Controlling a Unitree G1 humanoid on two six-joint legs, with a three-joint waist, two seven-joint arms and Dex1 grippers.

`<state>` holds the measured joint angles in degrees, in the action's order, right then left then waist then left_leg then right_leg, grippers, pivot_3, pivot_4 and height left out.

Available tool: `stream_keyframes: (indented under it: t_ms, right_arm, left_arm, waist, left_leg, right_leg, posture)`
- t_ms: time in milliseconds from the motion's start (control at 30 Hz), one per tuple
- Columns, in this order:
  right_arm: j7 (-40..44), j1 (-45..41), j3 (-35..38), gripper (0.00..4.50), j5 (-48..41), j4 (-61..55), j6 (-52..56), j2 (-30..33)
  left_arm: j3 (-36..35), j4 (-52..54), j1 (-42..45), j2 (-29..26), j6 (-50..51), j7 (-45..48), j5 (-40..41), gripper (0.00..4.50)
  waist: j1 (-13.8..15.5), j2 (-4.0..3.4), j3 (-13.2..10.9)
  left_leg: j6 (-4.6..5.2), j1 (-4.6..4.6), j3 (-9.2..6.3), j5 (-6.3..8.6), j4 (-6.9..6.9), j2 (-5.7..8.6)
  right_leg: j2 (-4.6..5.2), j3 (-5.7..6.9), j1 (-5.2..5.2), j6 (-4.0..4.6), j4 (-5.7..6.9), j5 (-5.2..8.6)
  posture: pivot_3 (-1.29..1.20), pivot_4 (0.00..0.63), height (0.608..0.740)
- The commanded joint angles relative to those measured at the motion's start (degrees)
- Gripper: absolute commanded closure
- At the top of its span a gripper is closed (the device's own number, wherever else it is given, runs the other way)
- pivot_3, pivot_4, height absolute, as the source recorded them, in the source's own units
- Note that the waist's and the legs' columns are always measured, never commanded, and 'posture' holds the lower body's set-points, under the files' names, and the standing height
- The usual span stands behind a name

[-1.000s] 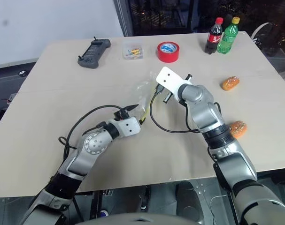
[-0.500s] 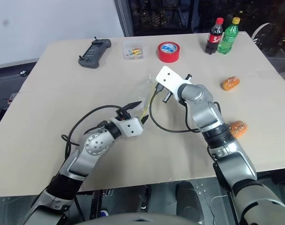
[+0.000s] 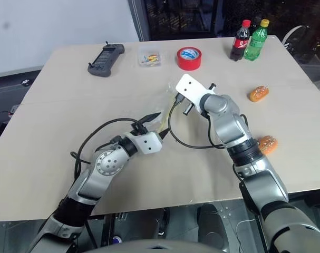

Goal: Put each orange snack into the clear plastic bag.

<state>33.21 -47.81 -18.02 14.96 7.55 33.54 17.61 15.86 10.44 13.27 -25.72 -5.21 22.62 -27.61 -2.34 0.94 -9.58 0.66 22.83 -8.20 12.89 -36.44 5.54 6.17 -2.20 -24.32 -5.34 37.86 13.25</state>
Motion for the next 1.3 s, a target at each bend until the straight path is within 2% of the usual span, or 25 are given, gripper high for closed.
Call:
stream_keyframes:
  t_ms: [33, 167, 367, 433, 467, 500, 600, 733, 833, 900, 1067, 1300]
  right_arm:
    - [-0.45, -2.0, 1.08, 4.5, -0.39, -1.07, -0.68, 0.05]
    - [-0.41, -2.0, 1.07, 4.5, -0.43, -1.24, -0.6, 0.18]
    - [1.0, -1.71, -0.09, 4.5, 0.01, -1.65, -1.54, 1.31]
    - [2.14, -0.66, 0.42, 4.5, -0.92, -2.77, -2.75, 2.18]
    - [1.92, 0.07, 0.98, 3.96, -1.18, -3.39, -3.12, 2.43]
    - [0.54, 1.1, 1.85, 3.89, -1.09, -4.18, -3.66, 2.45]
    - [0.1, 5.61, 4.88, 2.73, -3.36, -9.11, -2.28, 2.78]
    - [1.98, 13.01, 9.73, 2.73, -8.29, -18.47, 2.13, 4.05]
    - [2.94, 18.22, 14.26, 3.62, -13.22, -25.41, 6.98, 4.48]
    - [2.84, 20.53, 17.17, 4.44, -17.75, -30.33, 11.71, 2.68]
    - [-0.12, 20.23, 16.71, 4.44, -22.03, -33.5, 16.61, -1.27]
    - [-3.78, 17.57, 14.18, 4.44, -25.27, -32.03, 18.13, -6.45]
  left_arm:
    - [-0.69, 2.4, -0.3, -0.68, 0.23, 0.17, -0.66, 2.5]
    - [-0.7, 1.93, -0.06, -1.12, 0.23, 0.1, -0.86, 4.46]
    - [-2.41, 0.18, 2.05, -1.86, -0.03, -0.24, 0.62, 4.46]
    - [-4.53, -2.28, 3.64, -2.06, -1.83, -0.84, 3.64, 4.46]
    - [-5.71, -3.64, 4.41, -1.9, -2.52, -0.74, 5.79, 4.5]
    - [-6.94, -5.27, 5.39, -1.94, -3.53, -0.27, 8.15, 4.5]
    - [-9.55, -9.41, 7.49, -1.8, -5.9, 3.11, 15.74, 4.5]
    - [-11.49, -11.59, 8.83, -2.82, -5.42, 9.9, 24.32, 4.5]
    - [-12.35, -12.74, 9.1, -4.37, -5.94, 16.35, 30.37, 4.5]
    - [-12.77, -13.37, 8.93, -5.41, -7.05, 20.86, 34.11, 4.5]
    - [-12.8, -12.46, 8.9, -5.66, -6.02, 26.06, 39.1, 4.5]
    - [-12.69, -10.23, 8.34, -5.65, -4.26, 27.82, 40.68, 4.5]
  waist:
    - [0.02, 0.0, 0.0]
    - [0.02, 0.0, 0.0]
    - [0.05, 0.0, 0.0]
    - [0.09, 0.0, 0.0]
    - [0.08, 0.0, 0.0]
    - [0.08, 0.0, 0.0]
    - [0.14, 0.01, 0.01]
    - [0.19, 0.01, 0.01]
    - [0.24, 0.01, 0.01]
    - [0.09, 0.01, 0.0]
    - [-0.07, 0.0, 0.01]
    - [0.06, 0.0, 0.01]
  left_leg:
    - [0.0, 0.0, 0.0, 0.0, 0.0, 0.0]
    - [0.0, 0.0, 0.0, 0.0, 0.0, 0.0]
    - [0.0, 0.0, 0.0, 0.0, 0.0, 0.0]
    - [0.0, 0.0, -0.01, 0.0, 0.0, 0.0]
    - [0.0, 0.0, -0.01, 0.0, 0.0, 0.0]
    - [0.0, 0.0, -0.01, 0.0, 0.0, -0.01]
    - [-0.01, 0.01, -0.01, 0.0, 0.0, -0.01]
    - [-0.01, 0.06, 0.01, 0.0, 0.0, 0.01]
    - [0.01, 0.09, 0.0, 0.0, -0.01, 0.03]
    - [0.02, 0.07, 0.0, 0.01, -0.01, -0.01]
    - [0.22, -0.08, 0.02, 0.13, -0.01, -0.12]
    - [0.22, -0.06, 0.01, 0.13, -0.06, -0.11]
  right_leg:
    - [0.0, 0.0, 0.0, 0.0, 0.0, 0.0]
    - [0.0, 0.0, 0.0, 0.0, 0.0, 0.0]
    - [0.0, 0.0, 0.0, 0.0, 0.0, 0.0]
    - [0.0, 0.01, 0.0, 0.0, 0.0, 0.0]
    - [0.0, 0.01, 0.0, 0.0, 0.0, 0.0]
    - [0.0, 0.01, 0.0, 0.0, 0.0, 0.0]
    - [0.0, 0.02, 0.0, 0.0, -0.02, 0.0]
    - [0.06, 0.0, 0.01, 0.0, -0.1, 0.0]
    - [0.07, 0.0, 0.0, 0.0, -0.12, 0.0]
    - [0.05, 0.01, 0.0, 0.0, -0.1, 0.0]
    - [-0.04, -0.02, 0.03, 0.01, 0.02, 0.0]
    - [-0.05, -0.01, 0.05, 0.06, 0.01, -0.05]
  posture:
    - [0.0, 0.15, 0.74]
    - [0.0, 0.15, 0.74]
    - [0.0, 0.15, 0.74]
    - [0.0, 0.15, 0.74]
    - [0.0, 0.15, 0.74]
    - [0.0, 0.15, 0.74]
    - [0.0, 0.15, 0.74]
    - [0.0, 0.15, 0.74]
    - [0.0, 0.15, 0.74]
    - [0.0, 0.15, 0.74]
    - [0.0, 0.15, 0.74]
    - [0.0, 0.15, 0.74]
